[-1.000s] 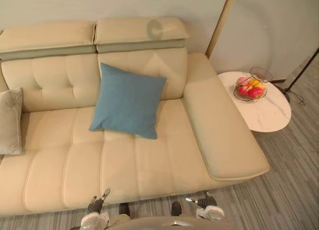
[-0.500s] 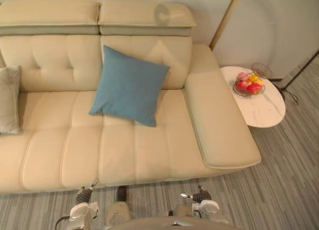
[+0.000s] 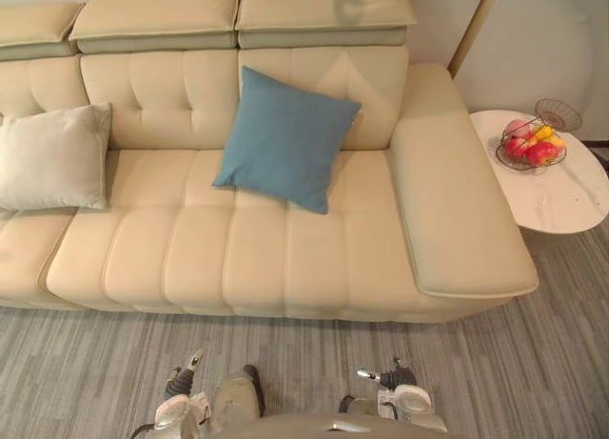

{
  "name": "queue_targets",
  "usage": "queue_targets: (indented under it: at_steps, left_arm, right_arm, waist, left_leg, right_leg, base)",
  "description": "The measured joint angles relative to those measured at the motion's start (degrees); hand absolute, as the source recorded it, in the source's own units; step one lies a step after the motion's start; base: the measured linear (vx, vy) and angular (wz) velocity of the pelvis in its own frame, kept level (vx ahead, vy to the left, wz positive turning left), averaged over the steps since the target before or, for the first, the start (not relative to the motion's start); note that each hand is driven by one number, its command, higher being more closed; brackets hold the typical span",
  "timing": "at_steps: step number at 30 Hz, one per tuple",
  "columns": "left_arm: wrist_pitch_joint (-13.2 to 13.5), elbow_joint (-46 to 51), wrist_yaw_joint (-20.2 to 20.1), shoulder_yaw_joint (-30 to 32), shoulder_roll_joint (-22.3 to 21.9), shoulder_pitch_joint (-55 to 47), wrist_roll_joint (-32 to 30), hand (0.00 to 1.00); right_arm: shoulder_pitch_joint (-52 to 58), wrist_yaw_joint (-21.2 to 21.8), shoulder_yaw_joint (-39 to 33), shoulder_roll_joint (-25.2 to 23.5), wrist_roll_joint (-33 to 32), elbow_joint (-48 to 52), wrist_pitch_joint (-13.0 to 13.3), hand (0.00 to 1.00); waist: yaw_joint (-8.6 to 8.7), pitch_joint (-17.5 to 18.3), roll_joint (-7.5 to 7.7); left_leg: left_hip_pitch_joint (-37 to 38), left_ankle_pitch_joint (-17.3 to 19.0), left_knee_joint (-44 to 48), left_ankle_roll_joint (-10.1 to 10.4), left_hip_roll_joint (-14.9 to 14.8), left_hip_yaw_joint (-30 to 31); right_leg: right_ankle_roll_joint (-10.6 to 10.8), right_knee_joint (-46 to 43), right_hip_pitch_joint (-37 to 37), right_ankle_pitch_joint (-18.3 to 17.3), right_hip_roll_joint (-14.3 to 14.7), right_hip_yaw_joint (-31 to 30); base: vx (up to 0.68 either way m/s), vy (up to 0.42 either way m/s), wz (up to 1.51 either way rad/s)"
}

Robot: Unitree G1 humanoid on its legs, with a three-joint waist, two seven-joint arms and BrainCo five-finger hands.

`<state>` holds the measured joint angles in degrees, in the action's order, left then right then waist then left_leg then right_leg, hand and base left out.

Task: Pick up cushions and gather them together orderly.

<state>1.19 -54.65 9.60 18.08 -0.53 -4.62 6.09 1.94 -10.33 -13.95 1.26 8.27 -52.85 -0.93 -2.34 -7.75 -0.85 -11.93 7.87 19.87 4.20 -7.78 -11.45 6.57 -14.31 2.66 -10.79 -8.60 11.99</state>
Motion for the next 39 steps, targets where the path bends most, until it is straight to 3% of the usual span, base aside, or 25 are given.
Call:
queue_targets:
  at_steps: [2,4,8,13,16,22,27,30,35,37,39]
  left_arm:
    - [0.0,-0.1,0.0,-0.3,1.8,-0.7,-0.2,0.0]
    - [-0.1,-0.6,0.0,-0.9,2.2,-0.8,-0.2,0.0]
    - [-0.2,-1.9,-0.1,-2.7,2.6,-0.6,-0.8,0.0]
    - [-0.8,-3.7,-0.5,-3.2,2.5,-0.7,-2.0,0.0]
    - [-0.8,-4.5,-1.2,-3.2,2.6,-0.6,-2.0,0.0]
    - [-0.8,-4.6,-2.4,-3.6,3.6,-0.6,-3.0,0.0]
    - [-1.0,-4.6,-2.5,-2.9,4.2,-0.4,-5.1,0.0]
    - [-1.0,-4.7,-2.5,-3.0,4.5,0.0,-5.2,0.0]
    - [-1.1,-5.1,-2.5,-3.6,4.8,0.7,-5.2,0.0]
    - [-1.1,-5.2,-2.5,-3.8,4.8,1.1,-5.2,0.0]
    - [-1.1,-5.7,-2.5,-4.1,4.9,1.6,-5.2,0.0]
  right_arm:
    - [0.5,0.3,-1.0,-2.2,0.0,-2.0,-0.4,0.0]
    - [0.9,0.3,-2.5,-3.1,-0.1,-2.8,-0.8,0.0]
    - [0.0,0.2,-4.4,-2.3,-0.1,-4.6,-1.1,0.0]
    - [-0.3,0.2,-4.8,-0.5,-0.1,-5.8,-1.6,0.0]
    - [-1.1,0.3,-5.2,-0.3,-0.1,-7.1,-1.7,0.0]
    - [-2.1,0.3,-5.5,-0.2,-0.2,-9.0,-1.8,0.0]
    - [-2.6,0.3,-7.0,-0.6,-1.5,-9.0,-1.8,0.0]
    - [-2.7,0.2,-7.1,0.0,-1.9,-8.9,-1.8,0.0]
    - [-2.7,0.2,-7.6,-0.6,-2.3,-8.8,-1.8,0.0]
    - [-2.9,0.2,-7.6,-0.8,-2.3,-8.7,-1.8,0.0]
    - [-4.3,0.2,-6.9,-0.7,-2.3,-8.5,-1.8,0.0]
  waist:
    - [0.39,1.7,3.44]
    - [0.95,2.5,4.63]
    - [1.39,2.7,4.11]
    - [1.63,3.7,1.78]
    - [1.74,3.8,1.51]
    - [2.34,3.5,2.54]
    - [2.13,3.2,3.2]
    - [1.9,2.9,3.08]
    - [2.22,2.9,3.79]
    - [2.5,2.6,3.83]
    - [2.2,1.6,2.99]
  left_leg:
    - [3.7,-4.7,-9.5,-1.4,3.9,-1.4]
    - [6.7,-8.4,-16.4,-2.0,5.8,-1.3]
    - [10.2,-13.3,-24.4,-2.7,7.6,-0.8]
    - [11.2,-13.7,-24.7,-2.6,7.3,-0.3]
    - [11.9,-13.8,-24.8,-2.4,6.9,-0.4]
    - [14.0,-13.3,-24.8,-1.8,6.4,-2.2]
    - [14.4,-9.9,-21.4,-0.3,5.9,-5.8]
    - [11.5,-4.8,-14.0,-0.6,5.6,3.9]
    - [11.0,-1.7,-12.0,-0.6,5.1,-2.5]
    - [11.0,-0.9,-11.7,-0.5,4.7,-6.0]
    - [11.0,0.3,-10.3,-1.1,3.2,-10.3]
  right_leg:
    - [-0.4,4.9,-1.1,2.4,-2.0,-1.1]
    - [-0.6,7.7,-2.4,4.2,-2.6,-1.1]
    - [-0.3,10.1,-3.6,5.5,-2.6,-1.0]
    - [0.0,10.8,-5.0,5.9,-2.1,-1.2]
    - [0.3,11.5,-5.7,6.3,-1.6,-1.8]
    - [0.0,12.2,-7.0,6.7,-1.1,-3.6]
    - [-0.3,14.0,-6.1,8.6,-0.7,-9.1]
    - [0.1,14.4,-4.0,9.7,-0.3,-13.5]
    - [-0.8,15.0,-0.5,12.0,0.0,-19.9]
    - [-1.7,15.1,1.5,14.7,0.7,-22.6]
    - [-3.5,15.7,3.8,19.9,2.8,-24.8]
  base:
    - [-0.06,0.143,-0.03]
    - [-0.02,0.121,0.09]
    - [-0.06,0.066,0.09]
    - [-0.03,-0.001,0.02]
    - [-0.02,-0.019,-0.07]
    - [-0.01,-0.007,-0.17]
    - [0.0,0.024,-0.57]
    - [0.03,-0.005,-0.7]
    - [-0.02,0.044,-0.77]
    - [-0.01,0.034,-0.99]
    - [-0.02,0.046,-1.39]
